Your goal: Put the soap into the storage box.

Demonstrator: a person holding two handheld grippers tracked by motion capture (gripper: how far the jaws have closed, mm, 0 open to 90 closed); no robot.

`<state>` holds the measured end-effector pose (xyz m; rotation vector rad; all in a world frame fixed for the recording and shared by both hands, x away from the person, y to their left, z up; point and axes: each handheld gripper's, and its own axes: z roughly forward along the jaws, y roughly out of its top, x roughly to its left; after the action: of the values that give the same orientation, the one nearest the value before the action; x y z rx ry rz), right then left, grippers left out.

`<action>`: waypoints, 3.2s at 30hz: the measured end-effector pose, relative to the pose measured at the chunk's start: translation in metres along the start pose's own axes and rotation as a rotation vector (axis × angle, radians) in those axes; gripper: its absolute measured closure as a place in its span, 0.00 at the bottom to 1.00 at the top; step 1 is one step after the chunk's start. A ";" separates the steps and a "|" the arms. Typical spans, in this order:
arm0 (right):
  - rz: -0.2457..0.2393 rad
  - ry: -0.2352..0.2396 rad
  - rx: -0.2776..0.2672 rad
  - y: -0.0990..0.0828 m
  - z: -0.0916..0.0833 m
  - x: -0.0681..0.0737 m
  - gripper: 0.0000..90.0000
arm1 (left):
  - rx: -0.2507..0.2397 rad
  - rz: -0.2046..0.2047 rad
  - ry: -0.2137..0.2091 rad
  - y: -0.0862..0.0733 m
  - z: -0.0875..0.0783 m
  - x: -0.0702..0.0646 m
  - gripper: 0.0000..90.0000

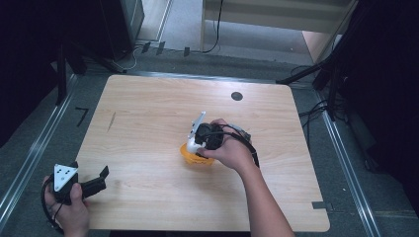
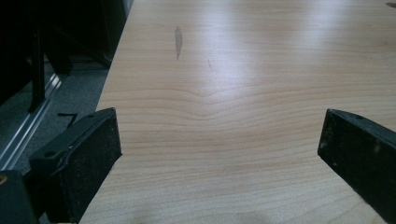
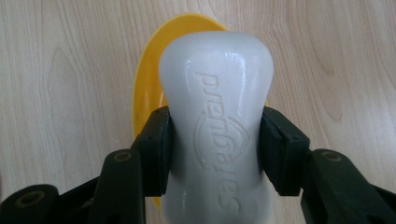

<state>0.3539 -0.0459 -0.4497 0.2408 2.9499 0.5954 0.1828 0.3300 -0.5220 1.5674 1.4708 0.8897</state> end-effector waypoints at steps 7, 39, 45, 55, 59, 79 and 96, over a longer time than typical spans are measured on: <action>-0.012 0.006 0.012 -0.001 0.004 -0.001 0.57 | 0.000 0.000 0.000 0.000 0.000 0.000 0.00; -0.016 0.001 0.048 -0.003 0.016 0.000 0.53 | 0.000 0.000 -0.002 0.000 0.000 0.000 0.00; 0.023 -0.007 -0.016 -0.006 0.004 -0.003 0.51 | 0.000 0.000 -0.002 0.000 0.000 0.000 0.00; 0.066 -0.013 -0.036 -0.021 -0.014 -0.005 0.50 | -0.001 0.000 -0.001 0.000 0.000 0.000 0.00; 0.086 -0.020 -0.050 -0.028 -0.020 -0.007 0.50 | -0.001 0.002 -0.001 0.000 0.000 0.000 0.00; 0.182 -0.039 -0.074 -0.077 -0.038 -0.012 0.50 | 0.001 0.010 0.002 0.000 0.000 -0.001 0.00; 0.350 -0.055 -0.106 -0.124 -0.052 -0.009 0.32 | 0.000 0.012 0.003 0.000 0.000 -0.001 0.00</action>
<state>0.3388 -0.1800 -0.4504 0.7588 2.8287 0.7679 0.1828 0.3290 -0.5221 1.5775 1.4650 0.8997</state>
